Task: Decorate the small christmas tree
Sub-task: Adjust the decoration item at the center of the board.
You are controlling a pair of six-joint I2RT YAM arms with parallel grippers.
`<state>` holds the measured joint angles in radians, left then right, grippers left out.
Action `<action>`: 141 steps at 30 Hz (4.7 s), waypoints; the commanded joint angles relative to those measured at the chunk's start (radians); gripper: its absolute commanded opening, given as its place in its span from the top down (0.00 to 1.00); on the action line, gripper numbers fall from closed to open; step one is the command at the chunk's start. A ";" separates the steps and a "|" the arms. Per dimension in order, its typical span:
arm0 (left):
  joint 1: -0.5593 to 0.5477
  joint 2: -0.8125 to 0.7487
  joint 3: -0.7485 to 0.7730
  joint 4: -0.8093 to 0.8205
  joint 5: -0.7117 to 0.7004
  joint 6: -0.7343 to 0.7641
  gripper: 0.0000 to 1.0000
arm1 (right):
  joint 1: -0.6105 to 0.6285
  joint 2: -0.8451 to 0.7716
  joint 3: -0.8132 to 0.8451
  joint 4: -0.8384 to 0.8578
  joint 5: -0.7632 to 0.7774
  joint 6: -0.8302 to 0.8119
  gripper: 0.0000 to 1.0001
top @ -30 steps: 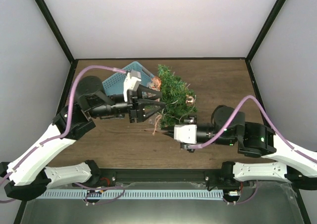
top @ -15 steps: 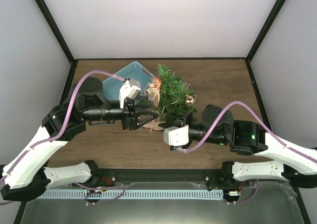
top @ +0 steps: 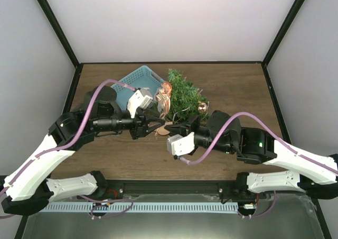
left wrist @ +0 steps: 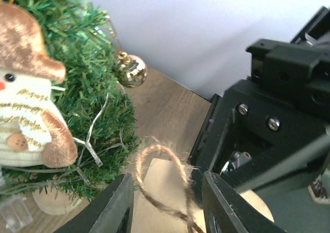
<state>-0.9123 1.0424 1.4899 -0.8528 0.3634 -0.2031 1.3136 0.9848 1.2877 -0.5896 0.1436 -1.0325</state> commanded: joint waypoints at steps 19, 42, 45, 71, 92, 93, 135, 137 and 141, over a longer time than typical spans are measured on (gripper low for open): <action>0.002 -0.120 -0.052 0.153 -0.062 0.038 0.76 | 0.006 -0.074 -0.071 0.023 0.014 0.138 0.99; 0.001 0.035 0.037 0.013 -0.066 0.018 0.62 | 0.007 -0.060 -0.053 0.006 0.034 0.117 0.99; 0.001 0.029 0.047 0.007 -0.056 0.015 0.62 | 0.006 -0.055 -0.050 0.007 0.036 0.118 0.99; 0.001 0.034 0.050 -0.100 -0.109 0.101 0.67 | 0.007 0.003 -0.010 0.007 0.047 0.134 0.99; 0.002 -0.002 0.026 -0.056 -0.122 0.031 0.56 | 0.006 0.013 -0.006 0.002 0.050 0.154 0.99; 0.002 0.001 0.023 -0.059 -0.126 0.028 0.56 | 0.007 0.017 -0.002 0.001 0.049 0.153 0.99; 0.002 -0.243 -0.289 0.562 -0.068 -0.014 0.93 | 0.006 -0.191 -0.270 0.279 -0.048 0.698 0.99; 0.001 -0.224 -0.263 0.520 -0.097 0.013 0.76 | 0.007 -0.213 -0.287 0.285 -0.056 0.684 0.99; 0.002 -0.175 -0.204 0.414 -0.146 -0.020 0.59 | 0.007 -0.273 -0.289 0.288 -0.140 0.506 0.99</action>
<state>-0.9123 0.8364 1.2266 -0.3958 0.2646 -0.1967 1.3136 0.7742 0.9916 -0.3508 0.0929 -0.4103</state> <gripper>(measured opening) 0.353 0.059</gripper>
